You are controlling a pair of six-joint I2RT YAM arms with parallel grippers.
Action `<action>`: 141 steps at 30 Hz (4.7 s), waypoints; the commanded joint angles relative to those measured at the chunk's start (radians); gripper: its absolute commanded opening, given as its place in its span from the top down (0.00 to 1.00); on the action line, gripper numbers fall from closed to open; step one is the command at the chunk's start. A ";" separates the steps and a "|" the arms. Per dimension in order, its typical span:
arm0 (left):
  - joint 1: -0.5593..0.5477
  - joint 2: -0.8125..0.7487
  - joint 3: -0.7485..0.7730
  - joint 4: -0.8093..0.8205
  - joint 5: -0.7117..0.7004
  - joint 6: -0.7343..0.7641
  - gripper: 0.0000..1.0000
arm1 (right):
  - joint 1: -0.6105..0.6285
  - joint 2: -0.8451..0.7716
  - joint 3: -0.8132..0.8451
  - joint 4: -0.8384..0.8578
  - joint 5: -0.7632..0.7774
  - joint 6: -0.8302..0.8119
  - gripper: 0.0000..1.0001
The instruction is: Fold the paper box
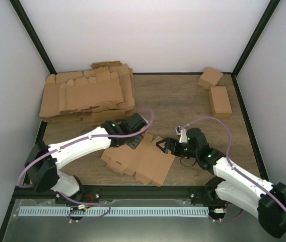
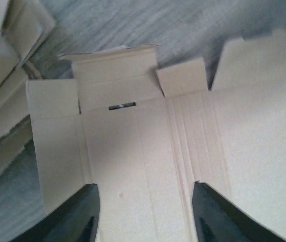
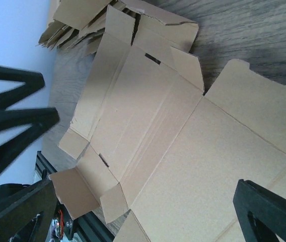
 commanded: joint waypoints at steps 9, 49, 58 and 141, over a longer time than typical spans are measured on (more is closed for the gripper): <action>0.525 -0.253 -0.294 0.270 0.480 -0.204 0.08 | 0.001 0.132 -0.011 0.155 -0.132 0.021 0.22; 0.565 -0.124 -0.482 0.511 0.711 -0.232 0.21 | 0.019 0.358 -0.123 0.141 -0.052 0.018 0.99; 0.453 -0.127 -0.379 0.372 0.576 -0.205 0.46 | 0.018 0.364 -0.117 0.138 -0.051 0.007 0.99; 0.761 -0.055 -0.538 0.576 0.638 -0.330 0.59 | 0.184 0.699 0.154 0.350 -0.015 0.109 0.99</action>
